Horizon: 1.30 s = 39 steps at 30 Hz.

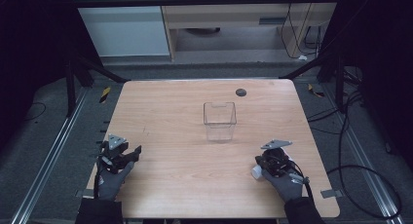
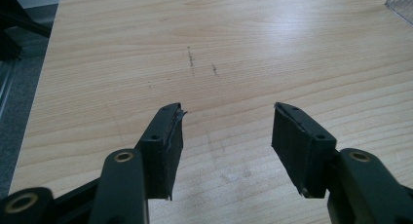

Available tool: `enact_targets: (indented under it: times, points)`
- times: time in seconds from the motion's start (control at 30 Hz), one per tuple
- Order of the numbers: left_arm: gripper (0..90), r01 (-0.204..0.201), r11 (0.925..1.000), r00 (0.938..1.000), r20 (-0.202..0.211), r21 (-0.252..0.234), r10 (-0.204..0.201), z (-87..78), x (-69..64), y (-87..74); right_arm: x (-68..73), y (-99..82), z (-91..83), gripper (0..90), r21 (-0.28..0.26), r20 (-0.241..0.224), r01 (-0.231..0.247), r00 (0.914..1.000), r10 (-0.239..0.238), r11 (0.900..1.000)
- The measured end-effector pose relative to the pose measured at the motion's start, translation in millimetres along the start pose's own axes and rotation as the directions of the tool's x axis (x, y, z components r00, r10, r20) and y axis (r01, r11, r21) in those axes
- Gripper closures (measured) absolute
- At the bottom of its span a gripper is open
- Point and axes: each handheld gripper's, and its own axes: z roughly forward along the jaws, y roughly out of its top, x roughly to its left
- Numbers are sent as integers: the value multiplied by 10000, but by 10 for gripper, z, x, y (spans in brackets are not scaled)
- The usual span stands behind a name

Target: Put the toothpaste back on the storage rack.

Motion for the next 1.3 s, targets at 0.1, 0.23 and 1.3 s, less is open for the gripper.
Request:
enact_targets:
  times: [0.1,0.23,1.3]
  points:
    - [442,-5,10000,10000,-15,18,5,1,2,-2,24,-43,-42,891,92,-124,18,9999,-16,10000]
    - [442,-11,10000,10000,-25,4,11,-2,1,-4,41,-104,-105,891,134,-188,52,9998,-49,9999]
    - [440,-7,10000,10000,-36,83,7,7,3,-8,-90,-419,-362,880,633,-155,-465,9987,476,9969]
